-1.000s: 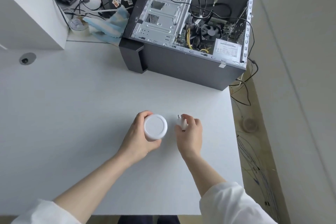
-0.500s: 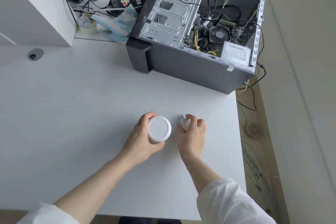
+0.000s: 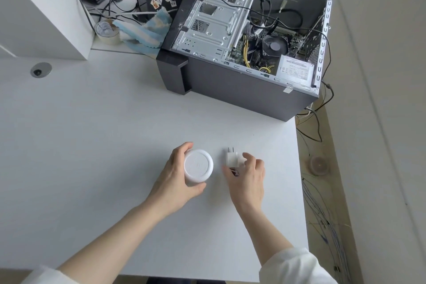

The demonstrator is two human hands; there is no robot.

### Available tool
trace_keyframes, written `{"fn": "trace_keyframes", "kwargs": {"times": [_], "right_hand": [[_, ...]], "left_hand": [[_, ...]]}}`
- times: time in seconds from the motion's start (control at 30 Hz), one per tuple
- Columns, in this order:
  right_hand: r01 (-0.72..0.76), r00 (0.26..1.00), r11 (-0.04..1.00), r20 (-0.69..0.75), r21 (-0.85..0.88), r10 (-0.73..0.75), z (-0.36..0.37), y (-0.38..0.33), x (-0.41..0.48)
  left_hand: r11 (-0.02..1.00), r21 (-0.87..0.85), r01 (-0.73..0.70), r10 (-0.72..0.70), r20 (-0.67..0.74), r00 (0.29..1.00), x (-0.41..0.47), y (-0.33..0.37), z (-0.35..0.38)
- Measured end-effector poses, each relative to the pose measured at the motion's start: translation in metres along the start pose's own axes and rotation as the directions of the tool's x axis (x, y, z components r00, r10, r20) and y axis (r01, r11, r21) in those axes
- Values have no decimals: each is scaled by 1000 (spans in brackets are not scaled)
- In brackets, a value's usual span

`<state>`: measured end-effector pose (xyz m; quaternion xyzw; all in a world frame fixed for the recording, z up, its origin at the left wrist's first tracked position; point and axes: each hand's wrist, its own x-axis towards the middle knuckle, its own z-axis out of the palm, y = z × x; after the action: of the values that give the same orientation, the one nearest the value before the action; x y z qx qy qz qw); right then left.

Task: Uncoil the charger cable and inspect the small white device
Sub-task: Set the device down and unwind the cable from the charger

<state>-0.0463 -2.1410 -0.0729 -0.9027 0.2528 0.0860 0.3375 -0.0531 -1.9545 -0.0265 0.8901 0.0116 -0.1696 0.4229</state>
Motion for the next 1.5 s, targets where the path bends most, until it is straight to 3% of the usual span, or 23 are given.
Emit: {"fn": "trace_keyframes", "kwargs": {"times": [0.1,0.2,0.37,0.47,0.6,0.77,0.93,1.13,1.27,1.4,1.5], "right_hand": [[-14,1000,999,-9,-35,14,-1,4,-3],[12,1000,998,-25,-60,-13,0,1,-5],[28,999,990,-29,-141,-32,2,-3,1],[-15,1000,994,-19,-105,13,0,-2,2],[-48,999,991,-14,128,50,-15,-15,-6],[163,986,937,-90,309,-142,-47,-47,-26],[330,944,902,-122,277,-308,-71,-74,-42],[399,917,874,-140,276,-374,-83,-87,-49],[415,904,824,-74,385,-421,-91,-82,-49],[238,955,744,-9,625,-297,-102,-73,-45],[89,971,713,98,696,-218,-106,-66,-38]], "left_hand": [[978,172,-118,129,-57,990,0,5,1],[888,366,-277,327,-80,942,2,13,6],[842,385,-378,441,-88,893,6,27,14],[899,297,-323,371,-121,921,7,27,15],[959,182,-218,244,-132,961,9,32,10],[988,45,-145,149,-133,980,14,56,-2],[984,-174,-25,6,-112,994,11,87,-12],[785,-611,105,-134,-2,991,2,114,-25],[603,-771,206,-234,77,969,0,117,-29],[490,-837,244,-278,114,954,2,110,-33],[443,-857,262,-294,138,946,3,106,-32]]}}
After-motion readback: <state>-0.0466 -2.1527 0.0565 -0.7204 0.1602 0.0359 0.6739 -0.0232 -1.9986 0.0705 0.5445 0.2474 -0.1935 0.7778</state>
